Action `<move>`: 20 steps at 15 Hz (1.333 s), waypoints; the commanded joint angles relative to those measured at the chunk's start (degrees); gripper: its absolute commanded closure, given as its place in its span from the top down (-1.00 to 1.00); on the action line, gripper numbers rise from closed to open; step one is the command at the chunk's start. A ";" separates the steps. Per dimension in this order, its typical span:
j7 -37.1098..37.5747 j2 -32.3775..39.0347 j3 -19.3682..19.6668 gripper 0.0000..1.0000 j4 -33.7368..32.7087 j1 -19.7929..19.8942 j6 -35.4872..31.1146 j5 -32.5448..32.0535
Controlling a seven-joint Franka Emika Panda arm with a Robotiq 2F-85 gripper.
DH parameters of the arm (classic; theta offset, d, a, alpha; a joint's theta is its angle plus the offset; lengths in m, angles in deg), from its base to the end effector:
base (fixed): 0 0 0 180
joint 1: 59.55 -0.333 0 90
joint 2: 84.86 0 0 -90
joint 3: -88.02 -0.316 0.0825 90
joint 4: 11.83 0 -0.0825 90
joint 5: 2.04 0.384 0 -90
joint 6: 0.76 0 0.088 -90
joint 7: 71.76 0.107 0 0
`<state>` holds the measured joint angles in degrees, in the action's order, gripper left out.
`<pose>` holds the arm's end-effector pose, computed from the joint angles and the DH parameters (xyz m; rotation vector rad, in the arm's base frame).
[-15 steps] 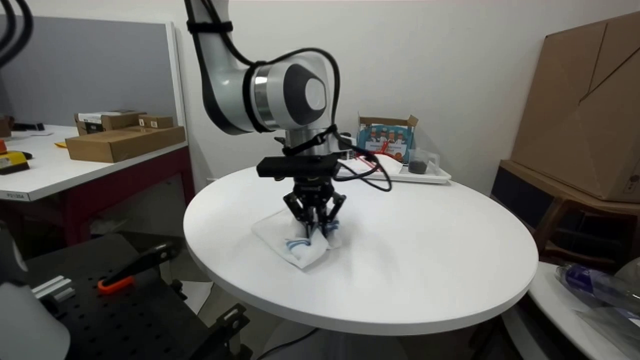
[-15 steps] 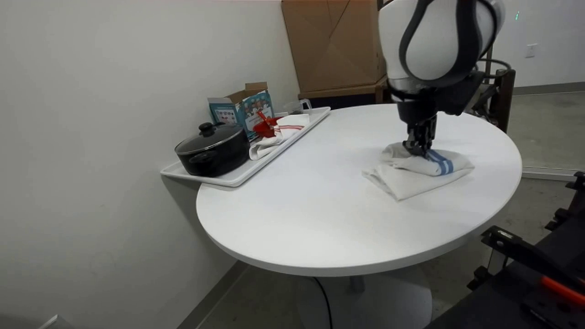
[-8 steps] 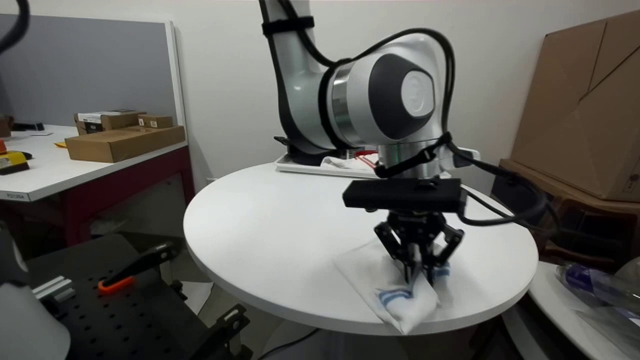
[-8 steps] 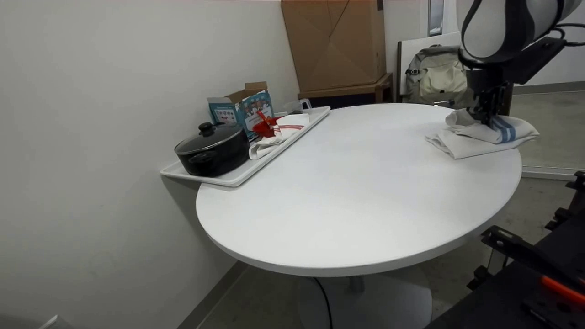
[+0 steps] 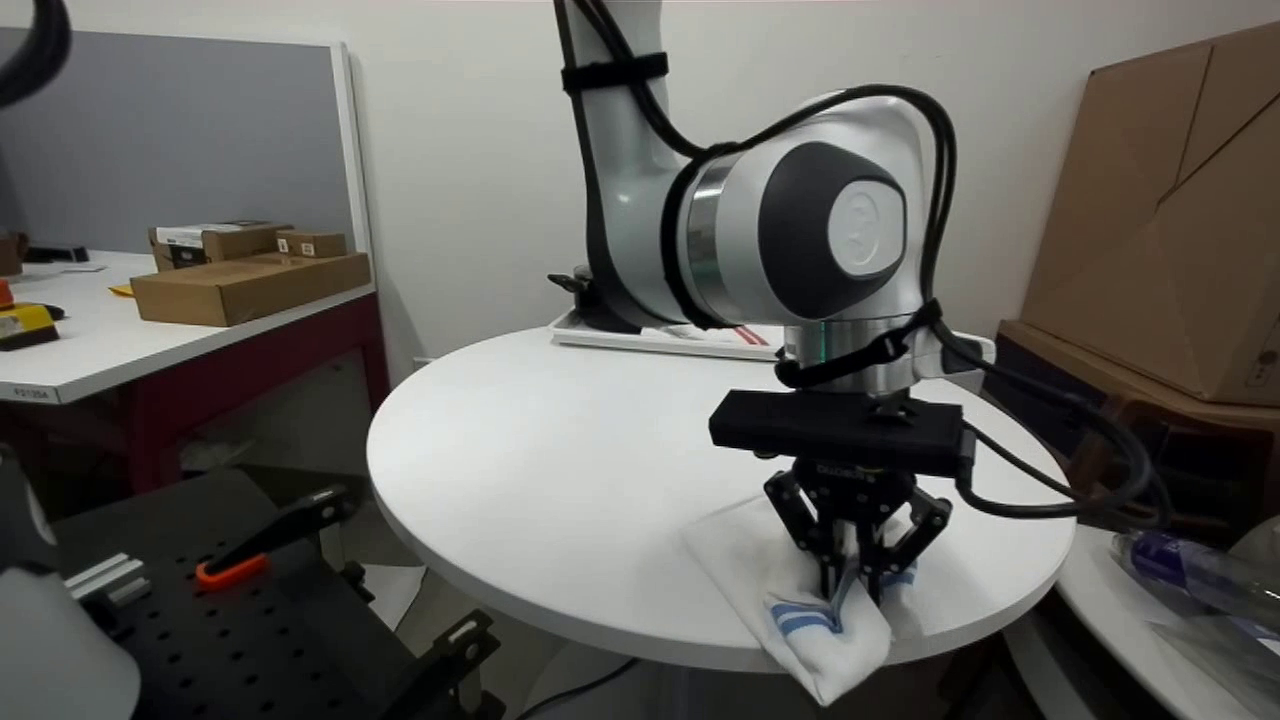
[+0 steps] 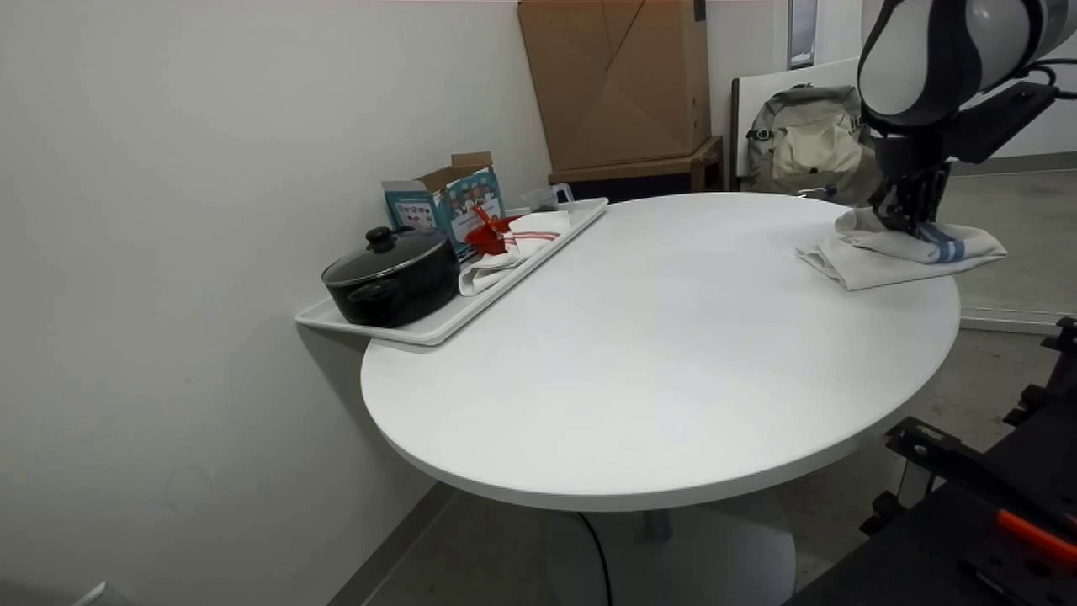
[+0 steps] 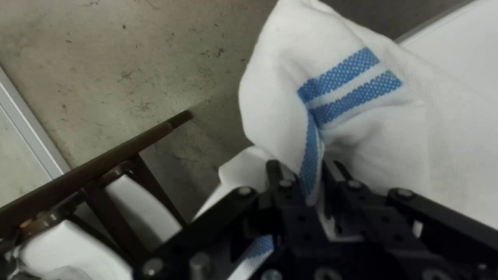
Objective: Use the tea towel to wipe the table
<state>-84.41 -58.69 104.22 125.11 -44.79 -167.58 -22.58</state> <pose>0.4329 -0.2461 0.1412 2.9170 0.0875 -0.0344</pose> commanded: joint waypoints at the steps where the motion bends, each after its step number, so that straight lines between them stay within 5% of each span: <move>1: -5.62 -4.94 -7.00 -0.91 9.37 0.53 -0.23 2.43; 6: -13.36 -10.24 -20.34 -0.91 17.77 1.08 0.40 9.85; 10: -14.76 -9.50 -27.73 -0.91 16.99 -0.30 1.17 17.02; 13: -10.66 -7.36 -25.37 -0.91 12.70 -3.07 1.13 16.75; 17: -1.28 1.16 -15.87 -0.91 1.93 -11.24 2.60 11.18; 20: 3.50 6.58 -14.67 -0.91 -6.84 -14.60 8.42 11.32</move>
<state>-86.16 -61.98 87.42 128.48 -55.66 -162.31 -10.12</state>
